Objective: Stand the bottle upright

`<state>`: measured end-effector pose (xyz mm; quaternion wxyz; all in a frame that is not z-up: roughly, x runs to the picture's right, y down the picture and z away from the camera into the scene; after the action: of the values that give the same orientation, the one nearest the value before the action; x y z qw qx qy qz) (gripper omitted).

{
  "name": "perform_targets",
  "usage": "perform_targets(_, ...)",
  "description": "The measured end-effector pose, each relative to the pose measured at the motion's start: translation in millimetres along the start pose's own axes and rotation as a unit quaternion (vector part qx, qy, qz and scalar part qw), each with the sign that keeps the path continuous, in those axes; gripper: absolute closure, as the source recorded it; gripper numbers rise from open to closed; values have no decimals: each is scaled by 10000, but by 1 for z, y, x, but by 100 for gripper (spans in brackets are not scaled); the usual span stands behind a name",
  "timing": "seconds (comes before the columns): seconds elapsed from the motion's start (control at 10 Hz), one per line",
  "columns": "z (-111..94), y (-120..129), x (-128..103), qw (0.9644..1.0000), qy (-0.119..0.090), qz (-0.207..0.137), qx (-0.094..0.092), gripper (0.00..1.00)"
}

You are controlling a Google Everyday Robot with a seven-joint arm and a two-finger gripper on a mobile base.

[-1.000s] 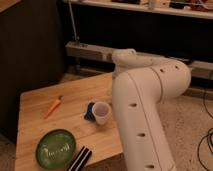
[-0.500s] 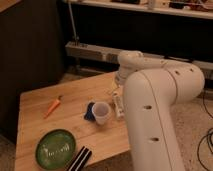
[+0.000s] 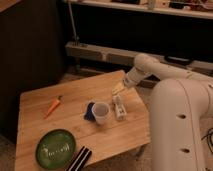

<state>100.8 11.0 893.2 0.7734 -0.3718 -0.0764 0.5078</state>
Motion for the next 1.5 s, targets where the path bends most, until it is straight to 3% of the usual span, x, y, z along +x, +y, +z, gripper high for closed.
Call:
perform_targets(0.3, 0, -9, 2, 9984, -330, -27, -457, 20)
perform_targets(0.4, 1, -14, 1, 9965, -438, -28, -711, 20)
perform_targets(0.6, 4, -13, -6, 9932, -639, -62, -972, 20)
perform_targets(0.8, 7, -7, -13, 9915, -830, -89, -1003, 20)
perform_targets(1.0, 4, 0, -19, 9878, -1210, -99, -978, 20)
perform_targets(1.3, 22, 13, -26, 9880, -1157, -69, -1017, 20)
perform_targets(1.5, 38, 17, -35, 9904, -964, 16, -989, 20)
